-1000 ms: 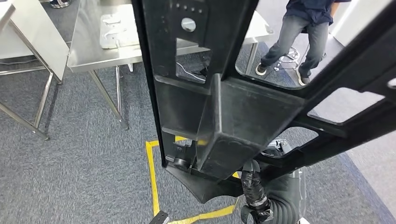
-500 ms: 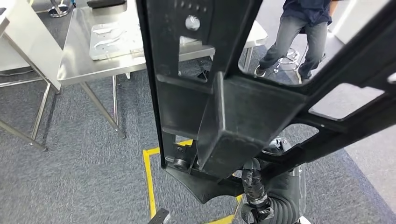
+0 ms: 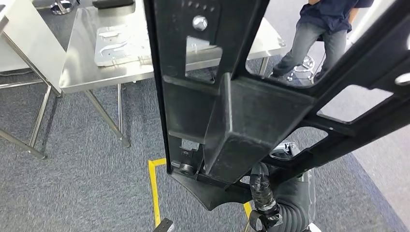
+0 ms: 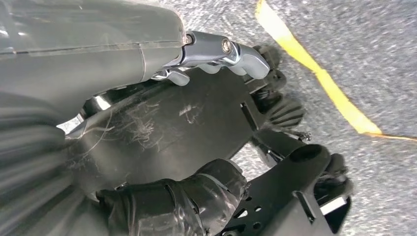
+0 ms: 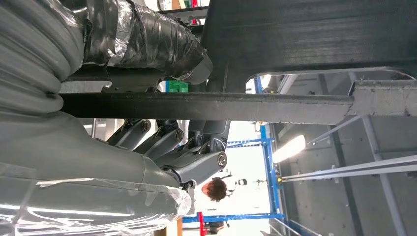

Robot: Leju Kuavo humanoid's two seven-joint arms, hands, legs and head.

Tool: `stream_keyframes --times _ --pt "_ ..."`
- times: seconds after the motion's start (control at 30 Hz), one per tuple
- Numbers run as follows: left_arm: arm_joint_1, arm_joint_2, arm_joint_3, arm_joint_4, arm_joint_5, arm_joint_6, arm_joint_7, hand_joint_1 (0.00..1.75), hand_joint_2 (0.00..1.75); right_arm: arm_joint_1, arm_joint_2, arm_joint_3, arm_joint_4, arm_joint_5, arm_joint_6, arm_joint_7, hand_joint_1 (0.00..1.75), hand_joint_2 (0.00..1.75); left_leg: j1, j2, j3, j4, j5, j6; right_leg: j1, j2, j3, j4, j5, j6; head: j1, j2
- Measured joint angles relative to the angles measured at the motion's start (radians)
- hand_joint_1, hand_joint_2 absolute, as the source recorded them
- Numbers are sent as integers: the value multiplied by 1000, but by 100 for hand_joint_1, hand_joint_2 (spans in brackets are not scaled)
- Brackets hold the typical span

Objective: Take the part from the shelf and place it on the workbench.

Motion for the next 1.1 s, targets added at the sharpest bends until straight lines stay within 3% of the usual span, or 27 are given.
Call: stream_keyframes --times 0.07,0.13,0.2,0.27,0.37,0.4,0.43,0.5,0.53,0.63,0.73,0.8,0.87,0.9,0.93,1.0,1.03,1.1 --pt "-1 1 0 1 0 0 0 0 175 2 -1 0 2 -1 0 0 175 175 1 -2 3 16 -21 -17 0 -3 4 -52 37 -9 5 0" --pt "-1 1 0 1 0 0 1 0 175 4 -1 -1 3 -1 0 0 175 175 1 -1 3 25 -33 -30 6 -5 4 -49 30 -32 6 0" --pt "-1 1 0 0 0 0 1 0 175 3 0 -1 3 -1 0 -1 175 175 4 2 0 47 -39 -39 6 -3 17 -53 32 -47 2 0" --pt "-4 0 0 0 0 0 1 0 175 1 0 -1 3 -2 0 -1 175 175 7 5 -48 133 -57 -48 5 -4 32 -58 26 -57 -1 0" --pt "-8 0 0 0 0 1 -1 0 175 2 1 -1 3 -2 0 -2 175 175 9 6 -162 293 -108 -55 11 -3 49 -60 11 -65 -2 0" --pt "-10 0 0 0 0 1 -1 0 175 2 1 -1 3 -3 0 -2 175 175 9 6 -180 302 -104 -53 13 -2 56 -60 5 -65 -2 0" --pt "-11 0 0 0 -1 1 -1 0 175 2 1 -1 3 -3 0 -2 175 175 8 6 -181 276 -78 -49 15 -1 66 -60 -2 -66 -2 0" --pt "-10 0 0 1 0 1 0 0 175 2 1 -1 3 -4 0 -3 175 175 1 8 -144 156 11 -33 16 2 85 -63 -15 -65 -1 0" --pt "-9 1 0 1 0 2 0 0 175 3 1 -1 4 -6 0 -5 175 175 -5 10 -127 105 31 -25 16 3 94 -67 -19 -63 0 0" --pt "-7 5 0 1 0 2 1 0 175 4 1 -2 4 -16 -1 -14 175 175 -22 8 -98 33 23 1 16 2 111 -73 -17 -47 -3 0" --pt "-4 5 0 1 1 2 2 0 175 4 1 -2 4 -27 -2 -17 175 175 -14 7 -49 -7 47 15 19 0 118 -39 -28 -36 -4 0" --pt "-5 4 0 1 1 2 3 0 175 1 0 -4 4 -24 -4 -15 175 175 -10 8 -30 -15 46 17 18 1 76 42 -75 -29 -3 0" --pt "-4 3 0 1 1 3 4 0 175 2 0 -6 5 -12 -8 -9 175 175 -9 5 -26 -15 39 19 16 1 5 137 -116 -18 -2 0" --pt "-2 2 0 1 1 3 5 0 175 3 0 -7 6 -5 -9 -4 175 175 -9 1 -23 -14 35 17 13 1 -19 154 -114 -12 -2 0" --pt "-1 2 0 1 1 3 5 0 175 3 0 -7 7 0 -11 0 175 175 -7 -3 -19 -12 29 14 9 1 -26 138 -91 -7 -1 0" --pt "1 2 0 1 1 4 6 0 175 4 0 -7 8 9 -17 8 175 175 0 -15 -9 -4 14 3 -1 13 -1 32 -4 3 -1 0" --pt "-1 2 0 1 2 5 7 0 175 4 -1 -7 9 11 -19 10 175 175 2 -22 -8 5 6 -3 -3 25 10 -20 18 5 1 0" --pt "-4 3 -1 1 2 8 8 0 175 7 -1 -7 11 14 -22 14 175 175 4 -33 -17 21 -7 -18 -2 43 19 -58 24 -7 5 0"
